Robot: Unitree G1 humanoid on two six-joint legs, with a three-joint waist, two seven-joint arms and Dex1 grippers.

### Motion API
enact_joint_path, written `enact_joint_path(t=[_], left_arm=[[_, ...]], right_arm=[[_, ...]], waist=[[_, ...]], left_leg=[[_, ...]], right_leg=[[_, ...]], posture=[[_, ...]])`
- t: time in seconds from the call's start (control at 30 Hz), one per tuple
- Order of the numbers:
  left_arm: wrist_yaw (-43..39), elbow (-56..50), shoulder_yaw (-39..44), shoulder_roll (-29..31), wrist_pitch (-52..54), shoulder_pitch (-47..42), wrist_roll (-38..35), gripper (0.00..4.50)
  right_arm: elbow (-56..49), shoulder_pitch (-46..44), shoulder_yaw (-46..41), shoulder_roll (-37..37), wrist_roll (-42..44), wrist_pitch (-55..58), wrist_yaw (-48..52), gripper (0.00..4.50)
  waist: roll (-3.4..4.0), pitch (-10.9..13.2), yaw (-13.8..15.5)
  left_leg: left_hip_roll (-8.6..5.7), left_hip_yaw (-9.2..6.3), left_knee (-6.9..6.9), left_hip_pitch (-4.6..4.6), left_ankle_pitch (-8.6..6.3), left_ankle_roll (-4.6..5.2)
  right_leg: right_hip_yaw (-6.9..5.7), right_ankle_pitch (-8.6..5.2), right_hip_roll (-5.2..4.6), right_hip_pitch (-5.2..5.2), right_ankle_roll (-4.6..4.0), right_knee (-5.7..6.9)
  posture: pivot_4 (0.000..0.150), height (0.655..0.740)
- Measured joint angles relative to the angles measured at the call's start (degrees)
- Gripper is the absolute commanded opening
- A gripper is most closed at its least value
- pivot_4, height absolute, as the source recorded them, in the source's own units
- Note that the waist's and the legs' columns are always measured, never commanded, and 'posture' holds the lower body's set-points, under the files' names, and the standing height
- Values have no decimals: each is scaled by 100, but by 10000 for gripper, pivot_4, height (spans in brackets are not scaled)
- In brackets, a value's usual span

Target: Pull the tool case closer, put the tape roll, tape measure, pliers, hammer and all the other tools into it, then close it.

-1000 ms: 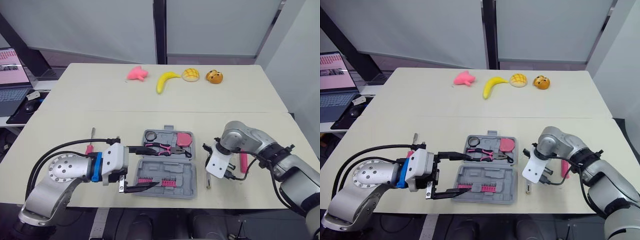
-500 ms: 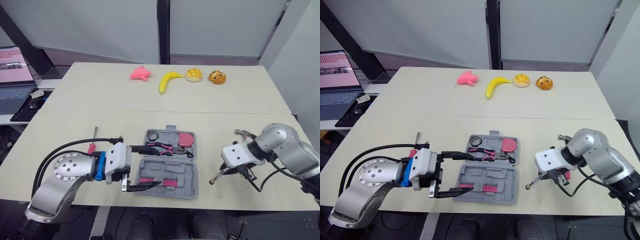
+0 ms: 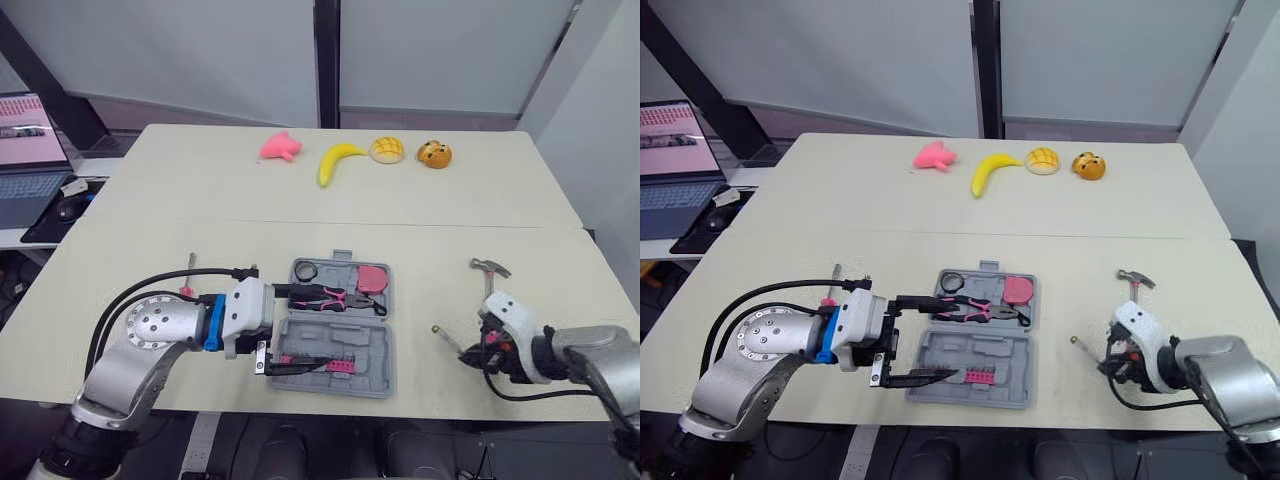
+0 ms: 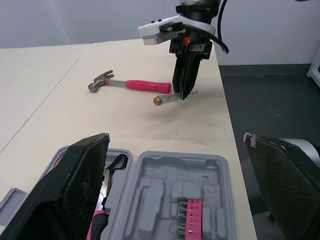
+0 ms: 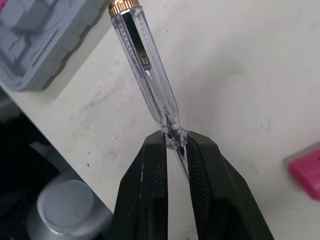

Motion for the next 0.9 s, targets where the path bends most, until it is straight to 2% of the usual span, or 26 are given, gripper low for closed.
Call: enact_joint_path(t=[0.17,0.4,0.7,0.9], left_arm=[[82,-47,-43,-60,153,-101,-29,45000],[207,-66,-133,-145,323,-157,-35,45000],[250,-67,-223,-151,397,-161,-9,45000],[245,-59,-233,-153,376,-160,52,45000]], right_arm=[[-71,-369,-613,1166,-99,1022,-1180,3023],[-192,-468,-865,2387,-150,1106,-2417,3023],[-107,-871,-1176,3474,-360,1107,-3596,3023],[92,-955,-1318,3688,-353,1107,-3915,3023]], waist=[[0,0,14],[0,0,5],[2,-1,0],[5,-3,-3]], left_leg=[[0,-3,-2,-1,0,0],[0,-4,-10,-8,0,0],[0,-5,-9,-30,0,0],[0,-7,-7,-79,1,0]], right_leg=[[-2,-3,1,1,6,0],[-2,1,1,-10,-2,-1],[-3,4,2,-34,-8,2],[-5,8,2,-81,-13,5]], posture=[[1500,7400],[1500,7400],[1500,7400],[1500,7400]])
